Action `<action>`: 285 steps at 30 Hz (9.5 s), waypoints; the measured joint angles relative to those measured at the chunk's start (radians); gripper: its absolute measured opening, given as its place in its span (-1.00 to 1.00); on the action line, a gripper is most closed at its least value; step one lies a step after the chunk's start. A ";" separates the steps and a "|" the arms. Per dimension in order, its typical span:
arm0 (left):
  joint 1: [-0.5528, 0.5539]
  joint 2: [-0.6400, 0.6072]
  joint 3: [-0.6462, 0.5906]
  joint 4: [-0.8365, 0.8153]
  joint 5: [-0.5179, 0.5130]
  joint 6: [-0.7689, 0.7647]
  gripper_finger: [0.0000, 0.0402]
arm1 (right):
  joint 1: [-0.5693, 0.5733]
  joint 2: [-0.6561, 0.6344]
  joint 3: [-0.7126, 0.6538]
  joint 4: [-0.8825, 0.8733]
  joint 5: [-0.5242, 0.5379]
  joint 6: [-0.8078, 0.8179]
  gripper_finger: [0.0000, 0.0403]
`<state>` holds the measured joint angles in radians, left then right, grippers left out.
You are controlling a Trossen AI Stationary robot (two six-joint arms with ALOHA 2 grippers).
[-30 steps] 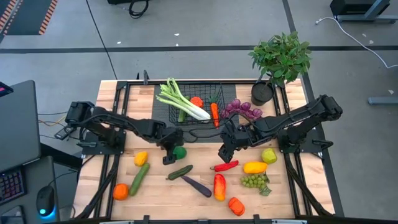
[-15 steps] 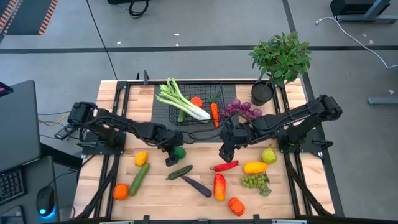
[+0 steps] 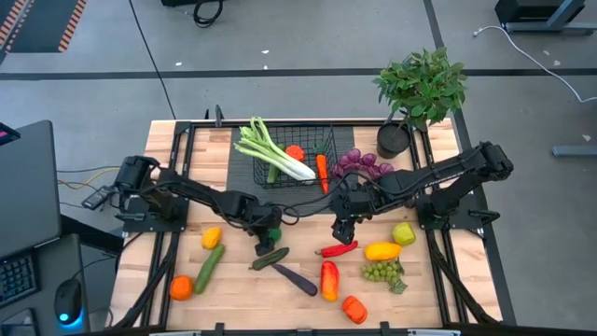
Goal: Build produce basket
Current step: Put the lime into the wire basket, then put the red chili pepper into the wire basket, then put the green chili pepper into the wire basket, then put the eggplant into the wire basket
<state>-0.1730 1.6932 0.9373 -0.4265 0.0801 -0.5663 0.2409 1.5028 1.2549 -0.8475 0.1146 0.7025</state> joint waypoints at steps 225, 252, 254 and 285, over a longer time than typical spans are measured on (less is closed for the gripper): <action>-0.338 0.083 0.042 -0.037 -0.286 -0.522 0.35 | -0.300 0.010 0.350 -0.286 -0.029 -0.365 0.52; 0.045 0.019 0.656 -0.387 -0.350 0.063 -0.43 | -0.316 -0.223 0.350 -0.384 0.077 -0.223 0.52; 0.100 0.020 0.678 -0.389 -0.352 0.131 -0.44 | -0.316 -0.234 0.350 -0.386 0.076 -0.213 0.52; 0.189 -0.049 0.694 -0.594 -0.093 0.176 0.62 | -0.082 -0.227 0.160 -0.365 -0.010 0.210 0.52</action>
<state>0.0164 1.6444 1.6314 -1.0201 -0.0126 -0.3904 0.1593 1.2762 1.4147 -1.2122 0.1051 0.9122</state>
